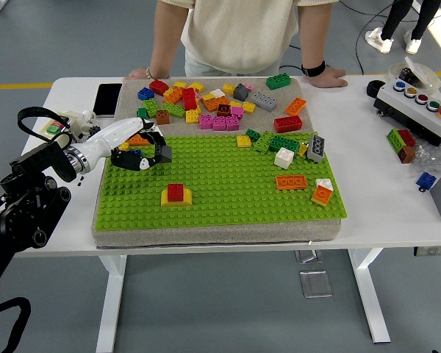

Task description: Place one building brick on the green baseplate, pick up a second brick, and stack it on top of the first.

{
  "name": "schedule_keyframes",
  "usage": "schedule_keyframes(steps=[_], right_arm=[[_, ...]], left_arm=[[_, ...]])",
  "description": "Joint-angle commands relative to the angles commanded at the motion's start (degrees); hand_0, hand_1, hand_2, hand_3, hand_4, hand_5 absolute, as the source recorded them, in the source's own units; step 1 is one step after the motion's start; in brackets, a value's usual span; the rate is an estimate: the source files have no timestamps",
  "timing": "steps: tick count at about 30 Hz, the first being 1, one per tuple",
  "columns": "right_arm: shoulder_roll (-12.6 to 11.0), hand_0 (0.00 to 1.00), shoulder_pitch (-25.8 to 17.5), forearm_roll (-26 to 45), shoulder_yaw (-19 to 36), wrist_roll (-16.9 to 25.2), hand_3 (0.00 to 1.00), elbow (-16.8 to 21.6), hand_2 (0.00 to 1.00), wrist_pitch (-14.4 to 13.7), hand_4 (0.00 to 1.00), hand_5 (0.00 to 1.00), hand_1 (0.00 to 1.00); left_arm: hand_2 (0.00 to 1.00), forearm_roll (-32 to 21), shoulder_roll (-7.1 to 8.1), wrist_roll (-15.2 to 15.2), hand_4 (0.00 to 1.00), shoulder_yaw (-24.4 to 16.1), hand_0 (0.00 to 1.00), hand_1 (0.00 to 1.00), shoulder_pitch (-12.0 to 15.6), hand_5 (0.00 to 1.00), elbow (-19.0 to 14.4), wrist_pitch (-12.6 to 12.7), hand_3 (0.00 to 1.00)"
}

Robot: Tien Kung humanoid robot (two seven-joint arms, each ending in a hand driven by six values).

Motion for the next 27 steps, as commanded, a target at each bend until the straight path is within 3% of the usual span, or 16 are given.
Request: schedule_keyframes(steps=[27], right_arm=[[-0.58,0.729,-0.49,-0.04,1.06,0.33,0.626,0.00,0.687,0.10,0.925,0.472,0.639]], left_arm=[[0.583,-2.39,1.16,2.30,0.614,-0.83,0.628,0.589,5.47,0.002,-10.97,-2.45,0.547]])
